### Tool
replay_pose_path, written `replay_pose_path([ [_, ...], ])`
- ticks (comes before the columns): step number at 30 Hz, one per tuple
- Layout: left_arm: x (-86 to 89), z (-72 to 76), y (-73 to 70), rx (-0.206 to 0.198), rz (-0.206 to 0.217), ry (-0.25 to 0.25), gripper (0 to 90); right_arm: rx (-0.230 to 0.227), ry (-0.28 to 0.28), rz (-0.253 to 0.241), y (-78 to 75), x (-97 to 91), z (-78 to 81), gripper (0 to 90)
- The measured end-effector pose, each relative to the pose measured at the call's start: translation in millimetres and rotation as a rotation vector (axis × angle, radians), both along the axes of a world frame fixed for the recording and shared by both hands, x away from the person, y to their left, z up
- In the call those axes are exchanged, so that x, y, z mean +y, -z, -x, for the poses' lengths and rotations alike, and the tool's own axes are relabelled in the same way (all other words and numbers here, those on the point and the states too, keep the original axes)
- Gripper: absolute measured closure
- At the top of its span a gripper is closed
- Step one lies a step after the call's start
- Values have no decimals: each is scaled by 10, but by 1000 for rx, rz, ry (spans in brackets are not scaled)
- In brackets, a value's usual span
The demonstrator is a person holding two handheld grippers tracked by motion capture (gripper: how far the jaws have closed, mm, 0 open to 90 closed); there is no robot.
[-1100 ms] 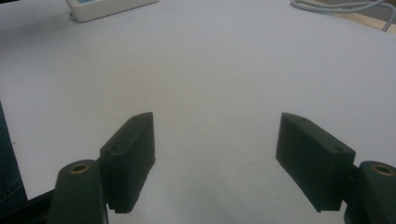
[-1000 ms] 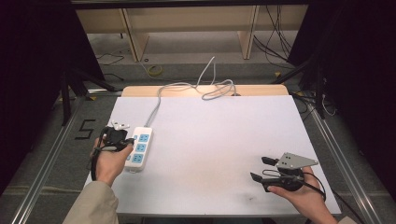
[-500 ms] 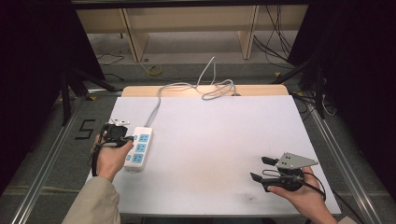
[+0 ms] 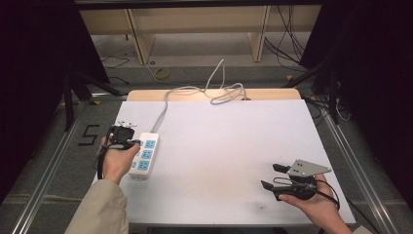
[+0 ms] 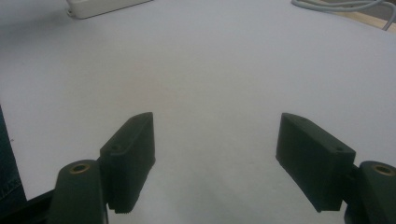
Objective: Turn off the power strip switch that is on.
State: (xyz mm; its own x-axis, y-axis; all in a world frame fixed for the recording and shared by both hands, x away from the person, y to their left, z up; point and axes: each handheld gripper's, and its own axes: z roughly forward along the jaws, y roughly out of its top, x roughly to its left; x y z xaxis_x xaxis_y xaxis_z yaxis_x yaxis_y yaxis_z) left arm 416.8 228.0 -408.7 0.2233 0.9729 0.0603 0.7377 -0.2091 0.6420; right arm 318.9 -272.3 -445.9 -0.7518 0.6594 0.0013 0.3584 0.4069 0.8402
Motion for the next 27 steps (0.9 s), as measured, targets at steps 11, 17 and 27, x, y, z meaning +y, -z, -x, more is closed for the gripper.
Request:
replay_pose_path([
  [11,29,-76,-12,16,-1,-14,897,4,-1,1,3,3,-4,285],
  [17,41,-109,16,36,-13,-19,897,5,1,3,7,2,-4,287],
  [27,69,-135,52,73,-27,-16,897,4,1,6,9,6,-4,288],
])
